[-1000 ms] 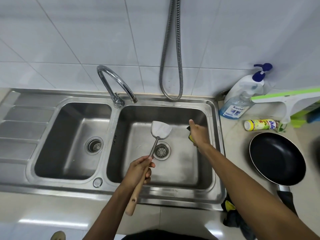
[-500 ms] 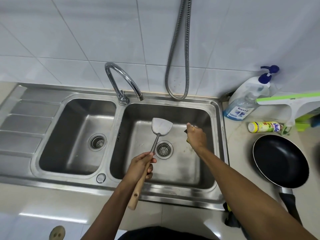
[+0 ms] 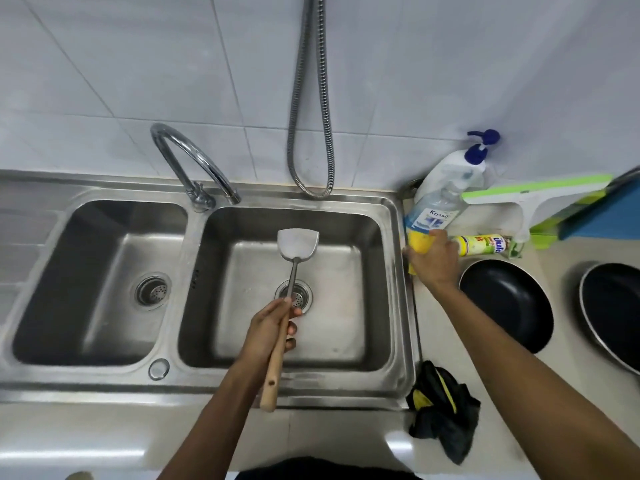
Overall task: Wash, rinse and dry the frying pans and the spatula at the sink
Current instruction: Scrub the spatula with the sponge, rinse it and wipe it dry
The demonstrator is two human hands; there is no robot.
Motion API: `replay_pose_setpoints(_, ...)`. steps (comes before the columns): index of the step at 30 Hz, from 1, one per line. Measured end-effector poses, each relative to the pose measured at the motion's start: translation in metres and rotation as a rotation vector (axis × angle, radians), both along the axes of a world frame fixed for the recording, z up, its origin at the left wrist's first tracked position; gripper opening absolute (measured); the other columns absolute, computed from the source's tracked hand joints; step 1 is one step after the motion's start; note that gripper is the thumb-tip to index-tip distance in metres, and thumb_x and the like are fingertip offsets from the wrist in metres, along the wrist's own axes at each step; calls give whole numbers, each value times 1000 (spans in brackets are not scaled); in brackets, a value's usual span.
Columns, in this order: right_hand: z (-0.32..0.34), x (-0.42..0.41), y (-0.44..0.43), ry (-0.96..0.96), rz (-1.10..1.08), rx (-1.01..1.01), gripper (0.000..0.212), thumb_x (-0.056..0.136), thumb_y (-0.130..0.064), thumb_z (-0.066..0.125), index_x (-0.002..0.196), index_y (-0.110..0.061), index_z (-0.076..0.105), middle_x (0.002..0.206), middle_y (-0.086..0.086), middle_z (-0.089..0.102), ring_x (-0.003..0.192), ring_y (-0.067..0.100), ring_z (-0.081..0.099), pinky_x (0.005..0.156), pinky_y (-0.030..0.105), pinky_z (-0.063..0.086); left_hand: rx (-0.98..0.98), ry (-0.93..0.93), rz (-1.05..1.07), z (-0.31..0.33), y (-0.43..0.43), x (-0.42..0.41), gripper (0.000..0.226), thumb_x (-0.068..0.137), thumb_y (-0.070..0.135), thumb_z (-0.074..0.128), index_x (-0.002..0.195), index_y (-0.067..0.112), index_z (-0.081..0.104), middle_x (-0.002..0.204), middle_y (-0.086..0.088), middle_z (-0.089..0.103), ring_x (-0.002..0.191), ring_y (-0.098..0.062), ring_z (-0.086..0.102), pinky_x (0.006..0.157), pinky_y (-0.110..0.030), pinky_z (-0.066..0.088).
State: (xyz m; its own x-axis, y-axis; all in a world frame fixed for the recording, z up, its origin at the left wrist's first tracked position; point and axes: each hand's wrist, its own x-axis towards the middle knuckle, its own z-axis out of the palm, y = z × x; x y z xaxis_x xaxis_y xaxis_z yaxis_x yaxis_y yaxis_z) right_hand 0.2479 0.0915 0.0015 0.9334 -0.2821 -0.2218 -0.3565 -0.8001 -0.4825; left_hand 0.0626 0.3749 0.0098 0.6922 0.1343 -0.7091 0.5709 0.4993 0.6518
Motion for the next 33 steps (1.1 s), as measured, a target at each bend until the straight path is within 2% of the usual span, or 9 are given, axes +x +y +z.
replay_pose_setpoints(4, -19, 12, -17, 3, 57, -40, 69, 83, -40, 76, 135, -9, 42, 132, 33, 46, 130, 47, 38, 102, 52, 40, 5, 13, 30, 0, -23, 7, 15, 103, 27, 59, 106, 15, 68, 84, 0, 67, 56, -10, 48, 44, -22, 35)
replay_pose_setpoints(9, -32, 18, -16, -58, 122, -197, 64, 88, -40, 72, 130, -1, 43, 126, 37, 47, 123, 49, 43, 94, 53, 44, 15, 52, 75, 2, -43, 14, 20, 102, 27, 61, 115, 14, 69, 79, 0, 62, 54, -10, 48, 44, -21, 35)
replay_pose_setpoints(17, -21, -3, -8, -91, 163, -404, 74, 86, -62, 59, 136, -10, 43, 131, 33, 49, 124, 49, 46, 96, 57, 41, 32, 53, 77, 13, -57, 13, 19, 103, 33, 59, 108, 20, 72, 79, 4, 66, 60, -9, 51, 48, -22, 41)
replay_pose_setpoints(19, 0, -25, 12, -194, 215, -286, 63, 90, -56, 58, 133, -11, 49, 127, 25, 56, 114, 45, 53, 90, 54, 45, 11, 49, 79, 18, -57, 16, 18, 102, 34, 61, 107, 21, 72, 83, 4, 69, 63, -9, 56, 53, -24, 45)
replay_pose_setpoints(21, 23, -54, 41, -148, 358, -19, 47, 96, -55, 53, 127, -19, 53, 114, 12, 67, 105, 37, 63, 83, 47, 53, -9, 30, 78, 21, -56, 21, 17, 101, 33, 63, 107, 20, 71, 85, 2, 69, 67, -9, 60, 58, -25, 48)
replay_pose_setpoints(24, 57, -101, 88, 331, 458, 473, 33, 103, -55, 40, 123, -30, 50, 91, -2, 74, 78, 19, 75, 68, 34, 59, -31, -16, 38, 19, -48, 27, 20, 99, 35, 66, 107, 17, 65, 93, -8, 64, 81, -19, 63, 74, -35, 56)
replay_pose_setpoints(26, 65, -126, 113, 538, 425, 675, 27, 106, -50, 38, 122, -31, 49, 92, 0, 74, 73, 18, 76, 65, 33, 61, -44, -28, 13, 16, -41, 29, 20, 99, 36, 65, 105, 17, 64, 96, -13, 61, 89, -27, 61, 83, -43, 57)
replay_pose_setpoints(30, 54, -152, 142, 501, 245, 832, 19, 105, -40, 45, 119, -30, 55, 98, 5, 76, 83, 22, 76, 76, 44, 64, 39, 1, -26, 2, -27, 28, 22, 104, 38, 59, 109, 16, 61, 89, -9, 59, 61, -16, 56, 43, -24, 44)
replay_pose_setpoints(33, 38, -163, 159, 357, 211, 763, 21, 105, -40, 45, 119, -35, 60, 93, -1, 75, 80, 16, 74, 83, 48, 61, 35, -59, -76, -8, -16, 24, 27, 104, 41, 58, 110, 15, 61, 89, -10, 57, 59, -13, 53, 42, -23, 37)
